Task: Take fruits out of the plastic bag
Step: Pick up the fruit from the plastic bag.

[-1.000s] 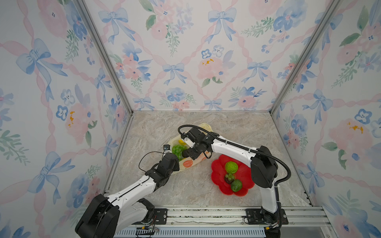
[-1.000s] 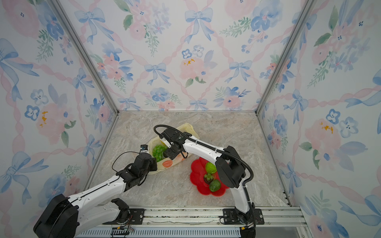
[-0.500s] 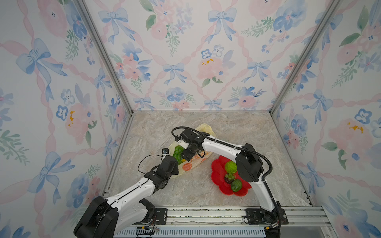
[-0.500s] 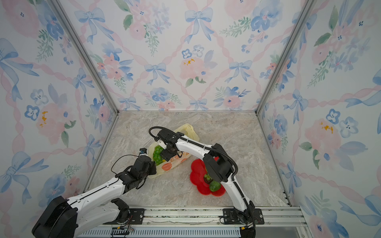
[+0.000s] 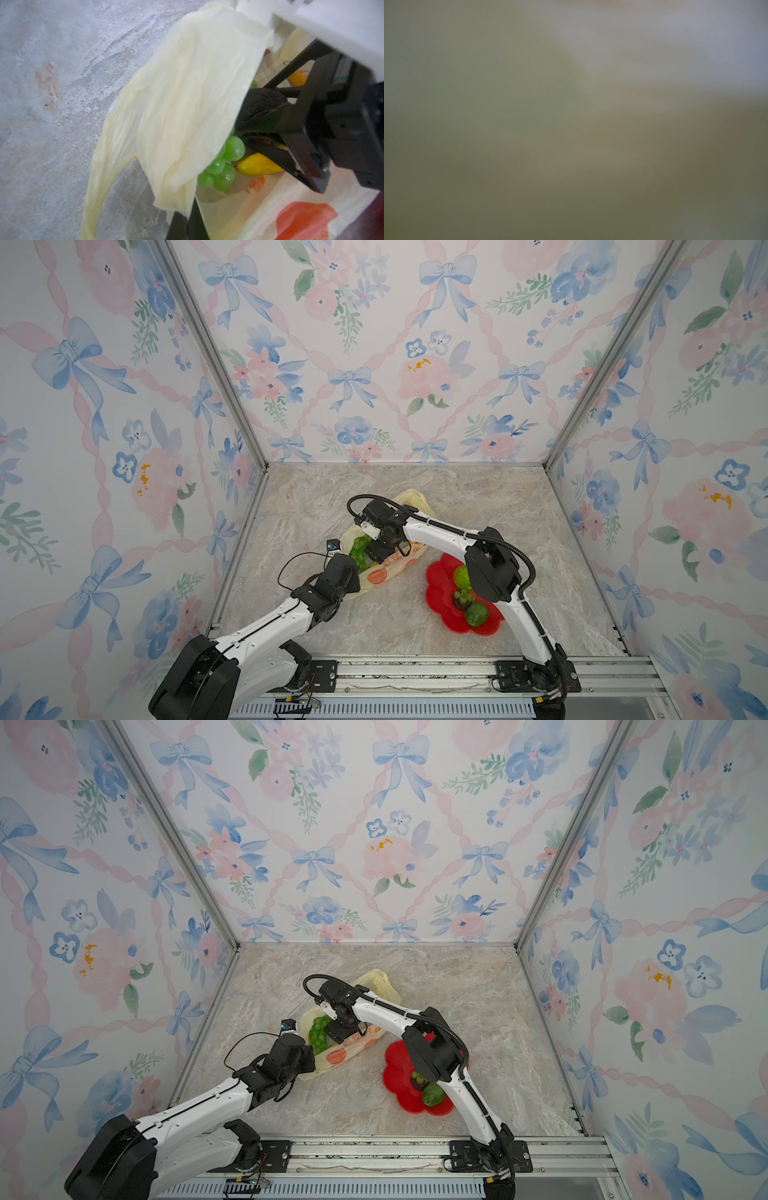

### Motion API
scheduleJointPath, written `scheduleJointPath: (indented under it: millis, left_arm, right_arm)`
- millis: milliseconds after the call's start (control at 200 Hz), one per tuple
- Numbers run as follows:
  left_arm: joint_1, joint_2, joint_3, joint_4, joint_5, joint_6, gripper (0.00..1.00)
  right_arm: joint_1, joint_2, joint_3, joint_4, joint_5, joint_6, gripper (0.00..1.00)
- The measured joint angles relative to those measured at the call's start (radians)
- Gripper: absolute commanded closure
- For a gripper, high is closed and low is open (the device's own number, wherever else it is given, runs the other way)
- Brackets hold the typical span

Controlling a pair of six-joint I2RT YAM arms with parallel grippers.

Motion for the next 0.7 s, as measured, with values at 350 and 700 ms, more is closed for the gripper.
scheduleJointPath:
  millis: [350,700]
  left_arm:
    - [0.000,0.000,0.000,0.000,0.000,0.000,1.00]
    - [0.000,0.003,0.000,0.000,-0.001,0.001,1.00]
  right_arm:
    - [-0.032,0.004,0.009,0.001,-0.003,0.038,0.43]
    - [-0.032,0.003,0.009,0.004,-0.003,0.055,0.49]
